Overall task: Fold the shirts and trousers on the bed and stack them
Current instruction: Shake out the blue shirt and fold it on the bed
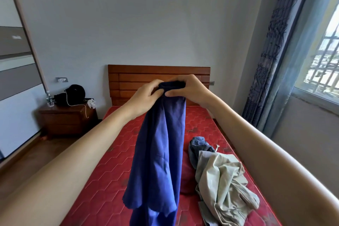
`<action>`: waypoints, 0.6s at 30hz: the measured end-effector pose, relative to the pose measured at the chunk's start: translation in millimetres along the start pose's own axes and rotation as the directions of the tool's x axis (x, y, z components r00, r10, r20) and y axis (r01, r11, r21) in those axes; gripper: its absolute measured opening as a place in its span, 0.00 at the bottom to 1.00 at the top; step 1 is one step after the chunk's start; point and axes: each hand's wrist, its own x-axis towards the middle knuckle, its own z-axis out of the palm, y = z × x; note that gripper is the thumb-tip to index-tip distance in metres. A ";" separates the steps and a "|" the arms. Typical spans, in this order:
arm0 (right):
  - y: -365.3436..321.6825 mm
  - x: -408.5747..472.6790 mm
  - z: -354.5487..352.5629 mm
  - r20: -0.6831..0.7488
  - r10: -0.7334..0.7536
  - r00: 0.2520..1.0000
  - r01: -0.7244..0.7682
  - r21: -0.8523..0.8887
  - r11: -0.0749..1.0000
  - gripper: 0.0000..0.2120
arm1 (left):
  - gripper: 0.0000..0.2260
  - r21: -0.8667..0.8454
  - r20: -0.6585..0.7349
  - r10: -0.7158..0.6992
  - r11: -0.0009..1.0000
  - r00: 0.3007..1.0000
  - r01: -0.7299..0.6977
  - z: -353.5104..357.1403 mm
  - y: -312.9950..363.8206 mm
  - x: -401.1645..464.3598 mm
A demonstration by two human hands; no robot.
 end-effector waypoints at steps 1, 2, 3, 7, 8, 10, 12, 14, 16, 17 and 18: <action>-0.5 1.2 -0.1 0.011 -0.006 1.000 0.007 -0.023 1.000 0.16 | 0.09 0.014 -0.024 0.002 1.000 1.000 -0.002 1.0 0.2 -1.0; 0.1 2.1 0.5 0.010 -0.009 1.000 0.009 -0.037 0.999 0.14 | 0.08 0.017 -0.063 0.000 1.000 0.998 0.002 2.4 0.3 -2.6; 0.9 2.2 1.8 -0.002 -0.007 1.000 0.007 -0.044 0.999 0.12 | 0.07 0.014 -0.108 -0.007 1.000 0.994 0.009 4.4 -0.2 -4.6; 5.5 -2.9 7.1 -0.098 0.005 0.995 -0.007 -0.018 1.000 0.09 | 0.18 0.035 -0.219 -0.009 0.999 0.976 0.018 12.2 -8.2 -21.8; 6.8 -4.7 7.0 -0.118 0.004 0.993 -0.004 -0.005 1.000 0.09 | 0.19 0.046 -0.223 -0.006 0.999 0.975 0.017 15.1 -11.3 -28.7; 9.9 -7.8 4.3 -0.145 0.005 0.989 0.001 0.036 0.999 0.09 | 0.17 0.080 -0.228 0.007 0.997 0.974 0.011 23.5 -20.5 -42.5; 12.5 -11.6 0.1 -0.155 0.006 0.988 0.007 0.081 0.997 0.09 | 0.09 0.113 -0.227 -0.007 0.993 0.974 0.034 34.7 -31.8 -54.0; 14.7 -15.2 -4.6 -0.158 0.008 0.987 0.012 0.124 0.992 0.09 | 0.05 0.102 -0.206 -0.087 0.989 0.975 0.110 45.9 -43.8 -63.4; 16.9 -18.2 -10.4 -0.163 0.018 0.987 0.006 0.143 0.990 0.09 | 0.08 0.075 -0.166 -0.160 0.982 0.973 0.174 55.0 -54.0 -70.1; 18.3 -19.5 -13.3 -0.166 0.024 0.986 0.001 0.145 0.989 0.08 | 0.09 0.089 -0.160 -0.171 0.978 0.972 0.186 57.7 -57.2 -72.7; 19.9 -21.0 -16.4 -0.172 0.031 0.985 -0.006 0.146 0.989 0.08 | 0.10 0.118 -0.166 -0.161 0.976 0.973 0.182 59.6 -59.4 -75.0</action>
